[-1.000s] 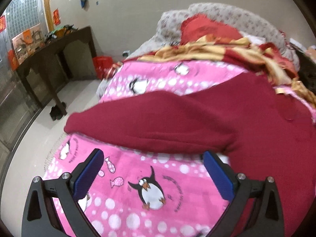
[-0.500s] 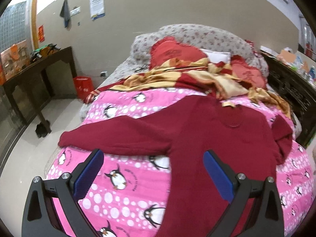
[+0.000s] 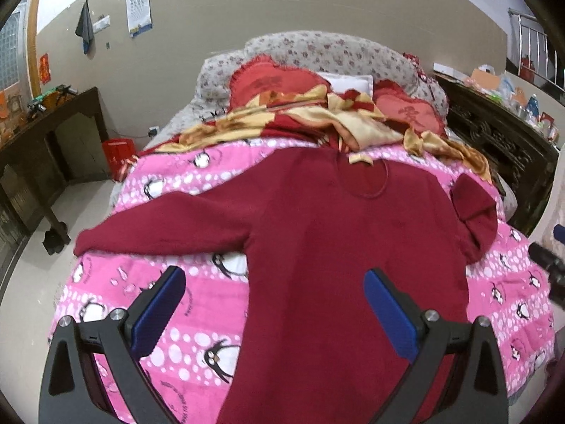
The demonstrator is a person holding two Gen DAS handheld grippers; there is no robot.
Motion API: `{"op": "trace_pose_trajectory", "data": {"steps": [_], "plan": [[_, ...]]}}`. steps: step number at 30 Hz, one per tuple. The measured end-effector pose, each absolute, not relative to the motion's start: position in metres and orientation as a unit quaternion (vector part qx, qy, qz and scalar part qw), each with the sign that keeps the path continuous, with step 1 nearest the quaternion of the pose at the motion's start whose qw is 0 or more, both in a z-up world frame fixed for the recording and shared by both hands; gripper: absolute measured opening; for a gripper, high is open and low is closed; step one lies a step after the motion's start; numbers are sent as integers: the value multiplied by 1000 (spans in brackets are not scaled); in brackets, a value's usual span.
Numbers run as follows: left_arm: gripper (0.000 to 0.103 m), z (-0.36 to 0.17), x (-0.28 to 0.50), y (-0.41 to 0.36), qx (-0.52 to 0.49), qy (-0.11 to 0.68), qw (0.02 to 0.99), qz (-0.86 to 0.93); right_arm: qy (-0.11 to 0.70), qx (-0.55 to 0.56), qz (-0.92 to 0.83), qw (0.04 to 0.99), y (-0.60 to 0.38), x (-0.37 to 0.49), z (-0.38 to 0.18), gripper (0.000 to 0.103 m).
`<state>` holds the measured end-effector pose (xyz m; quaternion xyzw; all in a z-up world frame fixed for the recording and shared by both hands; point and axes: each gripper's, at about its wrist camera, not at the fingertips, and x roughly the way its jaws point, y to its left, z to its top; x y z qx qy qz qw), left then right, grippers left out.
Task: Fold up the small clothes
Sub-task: 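Pull both tools back to view the whole spread sweatshirt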
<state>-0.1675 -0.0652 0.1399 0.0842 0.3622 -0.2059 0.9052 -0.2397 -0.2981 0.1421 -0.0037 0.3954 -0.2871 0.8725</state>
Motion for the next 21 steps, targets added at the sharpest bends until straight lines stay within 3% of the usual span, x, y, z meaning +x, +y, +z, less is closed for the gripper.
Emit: {"op": "trace_pose_trajectory", "data": {"steps": [10, 21], "plan": [[103, 114, -160, -62, 85, 385, 898, -195, 505, -56, -251, 824, -286, -228, 87, 89], [103, 100, -148, -60, 86, 399, 893, -190, 525, -41, -247, 813, -291, -218, 71, 89]]}}
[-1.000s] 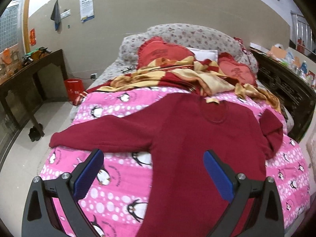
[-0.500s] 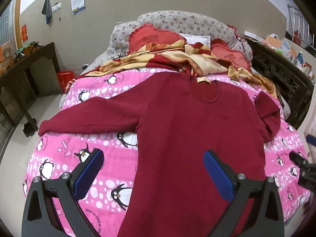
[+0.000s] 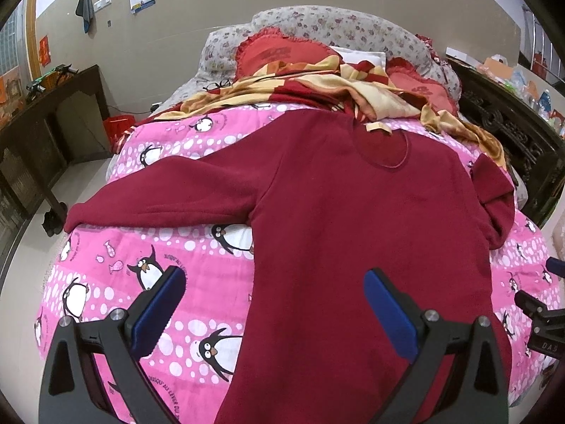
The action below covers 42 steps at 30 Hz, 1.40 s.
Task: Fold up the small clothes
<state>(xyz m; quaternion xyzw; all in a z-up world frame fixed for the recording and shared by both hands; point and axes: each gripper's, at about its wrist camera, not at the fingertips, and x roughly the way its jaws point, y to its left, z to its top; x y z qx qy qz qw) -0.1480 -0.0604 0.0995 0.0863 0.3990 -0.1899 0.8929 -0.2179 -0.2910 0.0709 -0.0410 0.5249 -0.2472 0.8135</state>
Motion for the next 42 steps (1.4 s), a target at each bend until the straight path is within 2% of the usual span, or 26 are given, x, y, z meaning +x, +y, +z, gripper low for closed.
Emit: {"op": "trace_pose_trajectory", "data": {"steps": [29, 42], "plan": [[103, 91, -143, -57, 88, 404, 892, -181, 533, -25, -238, 812, -292, -210, 62, 89], [103, 79, -120, -37, 81, 417, 893, -145, 513, 15, -193, 837, -279, -163, 56, 89]]}}
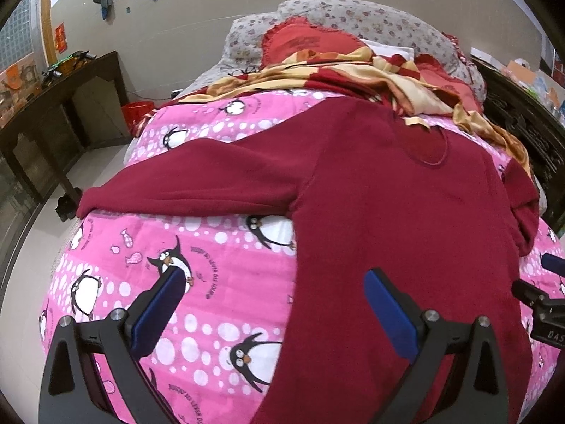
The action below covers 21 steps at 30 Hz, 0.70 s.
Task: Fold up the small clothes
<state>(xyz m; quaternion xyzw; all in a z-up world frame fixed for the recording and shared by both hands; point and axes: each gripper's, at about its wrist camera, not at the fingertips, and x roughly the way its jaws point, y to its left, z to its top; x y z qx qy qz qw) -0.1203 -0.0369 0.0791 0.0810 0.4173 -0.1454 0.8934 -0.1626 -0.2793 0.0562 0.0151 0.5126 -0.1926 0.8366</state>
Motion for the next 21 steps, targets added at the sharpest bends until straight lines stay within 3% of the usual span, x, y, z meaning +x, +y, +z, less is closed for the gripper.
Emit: {"op": "trace_pose_trajectory", "data": {"steps": [21], "plan": [[103, 75, -85, -18, 69, 418, 898, -117, 485, 65, -172, 855, -262, -105, 40, 89]]}}
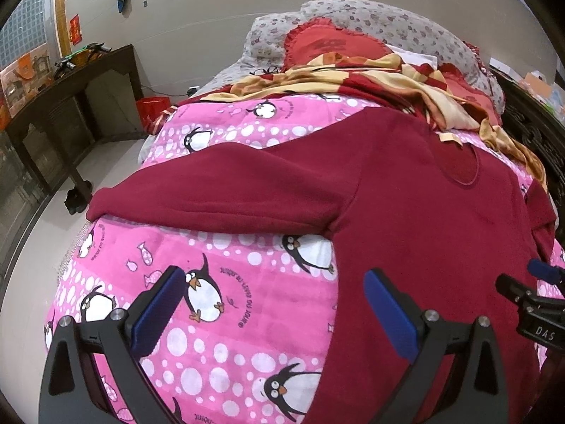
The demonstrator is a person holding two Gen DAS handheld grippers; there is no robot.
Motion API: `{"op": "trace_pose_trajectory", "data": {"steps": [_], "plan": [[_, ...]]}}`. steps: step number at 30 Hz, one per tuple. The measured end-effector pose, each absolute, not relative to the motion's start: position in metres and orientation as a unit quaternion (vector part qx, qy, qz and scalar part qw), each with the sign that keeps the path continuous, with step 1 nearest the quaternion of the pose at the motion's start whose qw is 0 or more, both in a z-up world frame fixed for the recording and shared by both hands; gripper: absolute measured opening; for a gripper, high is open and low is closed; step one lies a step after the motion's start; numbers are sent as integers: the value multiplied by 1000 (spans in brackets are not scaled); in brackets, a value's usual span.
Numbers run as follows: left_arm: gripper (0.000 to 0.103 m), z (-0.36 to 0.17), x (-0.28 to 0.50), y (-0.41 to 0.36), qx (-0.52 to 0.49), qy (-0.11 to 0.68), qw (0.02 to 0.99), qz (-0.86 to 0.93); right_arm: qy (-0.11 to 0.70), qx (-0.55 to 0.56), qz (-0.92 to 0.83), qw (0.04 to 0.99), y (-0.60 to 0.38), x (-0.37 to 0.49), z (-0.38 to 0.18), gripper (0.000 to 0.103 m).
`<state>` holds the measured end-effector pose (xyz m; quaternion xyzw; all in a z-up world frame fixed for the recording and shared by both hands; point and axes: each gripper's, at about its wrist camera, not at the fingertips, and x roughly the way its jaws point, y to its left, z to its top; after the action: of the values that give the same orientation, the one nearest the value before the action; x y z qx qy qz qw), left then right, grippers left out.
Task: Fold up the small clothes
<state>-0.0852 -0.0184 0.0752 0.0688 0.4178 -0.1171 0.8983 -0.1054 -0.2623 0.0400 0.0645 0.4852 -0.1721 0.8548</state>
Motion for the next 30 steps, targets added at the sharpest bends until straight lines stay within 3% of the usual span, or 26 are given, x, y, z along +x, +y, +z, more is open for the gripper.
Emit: {"op": "trace_pose_trajectory", "data": {"steps": [30], "plan": [[103, 69, -40, 15, 42, 419, 903, -85, 482, 61, -179, 856, -258, -76, 20, 89]]}}
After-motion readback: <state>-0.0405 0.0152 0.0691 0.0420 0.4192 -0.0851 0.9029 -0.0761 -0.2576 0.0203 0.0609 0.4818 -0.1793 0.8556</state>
